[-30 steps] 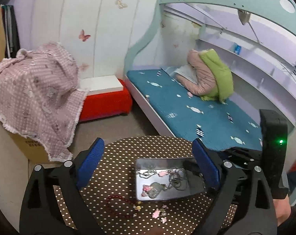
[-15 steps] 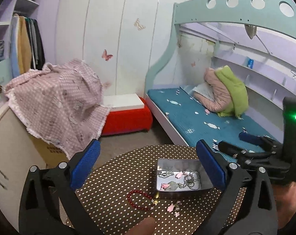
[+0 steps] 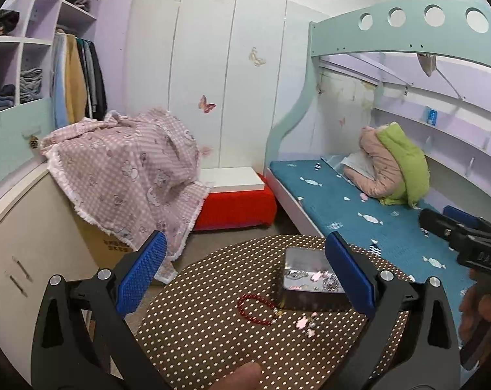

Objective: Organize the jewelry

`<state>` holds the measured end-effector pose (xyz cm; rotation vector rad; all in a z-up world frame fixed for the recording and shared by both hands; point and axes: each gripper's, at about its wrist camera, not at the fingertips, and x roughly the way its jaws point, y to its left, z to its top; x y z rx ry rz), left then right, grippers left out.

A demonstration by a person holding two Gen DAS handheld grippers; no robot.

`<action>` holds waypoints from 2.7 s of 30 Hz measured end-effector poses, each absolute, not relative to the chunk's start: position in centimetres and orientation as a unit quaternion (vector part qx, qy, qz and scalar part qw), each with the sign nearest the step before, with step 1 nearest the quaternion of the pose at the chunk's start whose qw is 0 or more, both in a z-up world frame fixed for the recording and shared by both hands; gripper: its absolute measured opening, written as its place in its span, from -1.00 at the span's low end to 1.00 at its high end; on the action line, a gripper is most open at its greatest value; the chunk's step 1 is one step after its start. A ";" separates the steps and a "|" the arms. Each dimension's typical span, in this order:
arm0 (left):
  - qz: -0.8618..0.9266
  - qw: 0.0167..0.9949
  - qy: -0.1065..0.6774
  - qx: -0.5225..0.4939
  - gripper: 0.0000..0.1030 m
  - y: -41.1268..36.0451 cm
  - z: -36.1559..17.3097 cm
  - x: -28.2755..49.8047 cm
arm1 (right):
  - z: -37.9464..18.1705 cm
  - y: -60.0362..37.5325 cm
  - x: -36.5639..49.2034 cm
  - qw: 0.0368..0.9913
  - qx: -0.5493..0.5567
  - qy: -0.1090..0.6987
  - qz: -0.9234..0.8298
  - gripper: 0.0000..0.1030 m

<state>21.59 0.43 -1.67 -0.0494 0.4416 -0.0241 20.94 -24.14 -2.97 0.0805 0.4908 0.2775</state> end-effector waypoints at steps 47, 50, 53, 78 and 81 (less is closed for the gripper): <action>0.025 0.928 0.371 -0.029 0.90 2.7 -16.1 24.2 | -20.3 -15.7 23.3 0.880 -0.017 0.436 0.188 0.05; 0.027 0.927 0.373 -0.030 0.90 2.9 -16.4 25.1 | -20.3 -15.2 23.2 0.882 -0.031 0.431 0.190 -0.19; 0.026 0.926 0.377 -0.028 0.90 2.7 -16.7 26.2 | -20.3 -14.8 23.0 0.881 -0.039 0.429 0.194 -0.58; -0.062 0.891 0.448 -0.035 -0.85 0.6 -21.8 32.1 | -18.7 -18.6 22.6 0.889 0.005 0.417 0.189 -0.76; -0.070 0.895 0.440 -0.034 -0.85 0.8 -21.3 30.9 | -18.1 -19.0 22.2 0.892 0.005 0.411 0.187 -0.76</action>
